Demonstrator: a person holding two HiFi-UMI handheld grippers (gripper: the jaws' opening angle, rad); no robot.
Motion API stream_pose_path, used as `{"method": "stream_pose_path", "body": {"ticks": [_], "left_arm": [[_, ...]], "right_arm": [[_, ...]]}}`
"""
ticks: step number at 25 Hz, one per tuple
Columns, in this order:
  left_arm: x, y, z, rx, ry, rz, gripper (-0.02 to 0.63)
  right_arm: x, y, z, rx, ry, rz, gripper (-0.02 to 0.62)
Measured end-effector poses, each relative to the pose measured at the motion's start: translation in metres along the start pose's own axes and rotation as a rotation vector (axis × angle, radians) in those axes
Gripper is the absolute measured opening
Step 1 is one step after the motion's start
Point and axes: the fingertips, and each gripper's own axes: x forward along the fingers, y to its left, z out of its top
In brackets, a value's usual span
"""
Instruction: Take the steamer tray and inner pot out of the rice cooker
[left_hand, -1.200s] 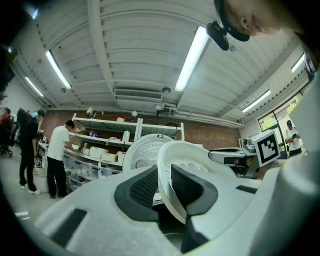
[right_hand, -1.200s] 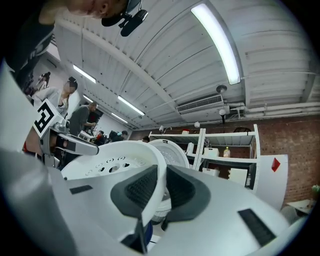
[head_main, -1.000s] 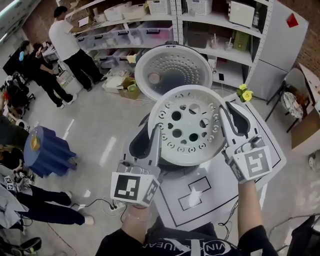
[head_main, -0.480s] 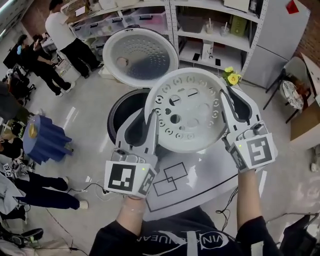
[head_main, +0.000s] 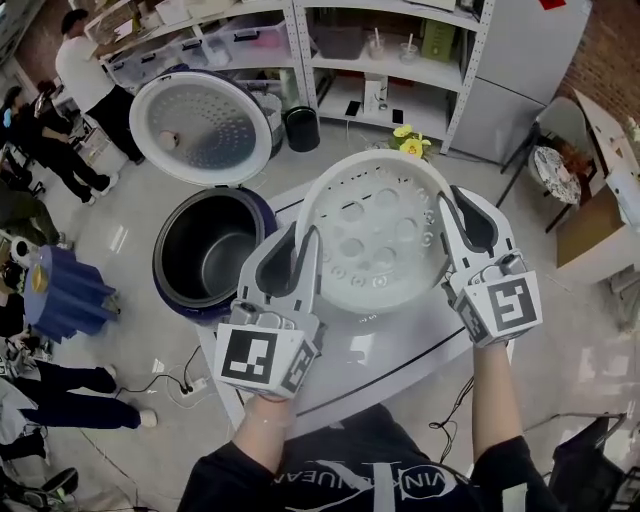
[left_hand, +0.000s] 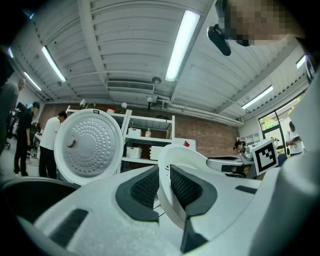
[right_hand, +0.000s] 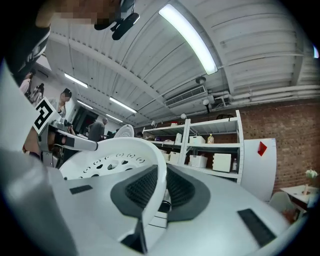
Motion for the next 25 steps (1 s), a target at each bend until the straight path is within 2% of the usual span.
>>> {"method": "stream_pose_path", "body": {"ticks": [11,19,25], "left_arm": [[0.076,-0.034,-0.085,-0.097,0.129,-0.054,0.058],[0.106,-0.021,-0.171,-0.164,0.272,-0.035,0.055],[0.127,0.005,-0.235,-0.211,0.410,0.000,0.055]], "right_arm": [[-0.001,-0.063,-0.112,0.110,0.188,-0.044,0.052],[0.010,-0.067,-0.199,0.173,0.328,-0.032,0.052],[0.035,-0.061,-0.259,0.207,0.440,-0.003,0.052]]}}
